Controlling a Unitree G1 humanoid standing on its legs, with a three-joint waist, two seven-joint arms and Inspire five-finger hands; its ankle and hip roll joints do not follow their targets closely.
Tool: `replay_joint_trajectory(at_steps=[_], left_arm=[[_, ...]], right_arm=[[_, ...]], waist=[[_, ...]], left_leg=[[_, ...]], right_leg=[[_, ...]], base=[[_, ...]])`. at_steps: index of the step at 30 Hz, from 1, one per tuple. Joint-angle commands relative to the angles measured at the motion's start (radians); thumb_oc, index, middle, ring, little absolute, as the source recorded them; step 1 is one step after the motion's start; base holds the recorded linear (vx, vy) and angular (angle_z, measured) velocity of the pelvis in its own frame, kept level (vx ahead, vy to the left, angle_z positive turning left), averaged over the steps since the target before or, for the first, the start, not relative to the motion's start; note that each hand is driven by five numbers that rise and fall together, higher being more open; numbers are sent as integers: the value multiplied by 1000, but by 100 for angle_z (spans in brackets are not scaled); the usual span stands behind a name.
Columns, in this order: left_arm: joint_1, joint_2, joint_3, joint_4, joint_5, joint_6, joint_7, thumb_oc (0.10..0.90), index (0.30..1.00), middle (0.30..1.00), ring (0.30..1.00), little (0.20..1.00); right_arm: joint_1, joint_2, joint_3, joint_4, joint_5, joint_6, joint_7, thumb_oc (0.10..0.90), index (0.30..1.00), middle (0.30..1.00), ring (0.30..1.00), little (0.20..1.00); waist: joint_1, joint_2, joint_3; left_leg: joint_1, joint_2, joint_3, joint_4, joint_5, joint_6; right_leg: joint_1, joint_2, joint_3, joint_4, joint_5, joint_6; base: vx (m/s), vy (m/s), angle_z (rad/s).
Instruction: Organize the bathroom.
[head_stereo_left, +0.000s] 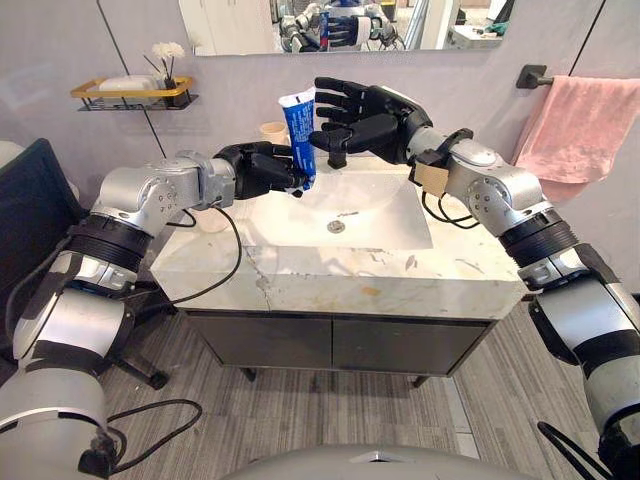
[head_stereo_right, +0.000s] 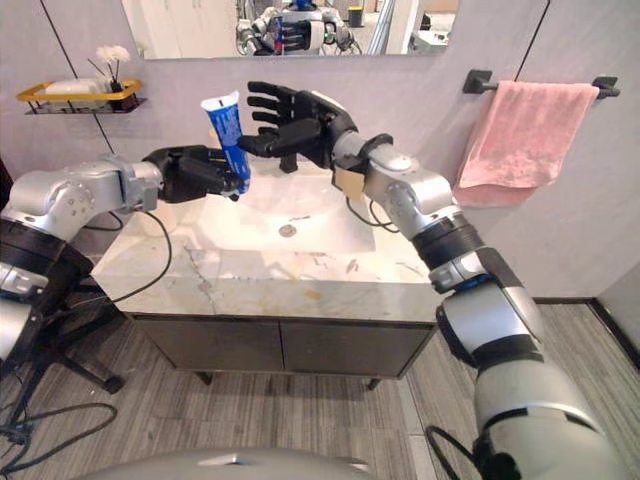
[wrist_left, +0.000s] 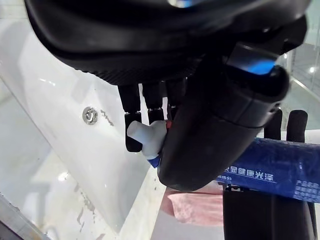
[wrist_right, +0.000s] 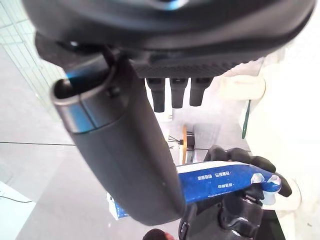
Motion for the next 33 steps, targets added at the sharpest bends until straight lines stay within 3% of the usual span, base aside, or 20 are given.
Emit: replay_joint_trajectory(at_steps=[1,21,23,28,33], left_arm=[[-140,2,-29,31,-42,-55,-29,400,300,300,300,300],[-99,85,-3,14,46,-16,-121,400,300,300,300,300],[-88,96,4,8,46,-14,-126,400,300,300,300,300],[-76,96,19,-2,51,-24,-121,400,300,300,300,300],[-72,98,24,-17,47,-40,-100,400,300,300,300,300]], right_arm=[[-203,-30,-52,92,24,-191,-56,800,900,900,900,900],[-187,-77,-78,130,23,-198,-109,800,900,900,900,900],[-180,-82,-88,121,50,-165,-118,800,900,900,900,900],[-133,-58,-101,129,136,76,-104,800,900,900,900,900],[-77,-35,-77,133,195,240,-27,800,900,900,900,900]], waist=[[33,-23,-181],[47,-6,-183],[48,-7,-185],[44,-6,-187],[41,-7,-188]], left_leg=[[-85,-42,-111,95,-33,9],[-71,-39,-114,71,-29,3],[-71,-41,-117,73,-32,4],[-73,-42,-117,74,-31,4],[-71,-39,-108,64,-24,-1]], right_leg=[[-32,-2,5,104,-96,46],[-23,-11,-21,97,-97,46],[-22,-11,-19,98,-99,44],[-25,-9,-14,103,-98,43],[-27,-5,-20,95,-94,42]], base=[[3,1,-7],[0,8,1],[0,0,0],[0,0,0],[0,0,0]])
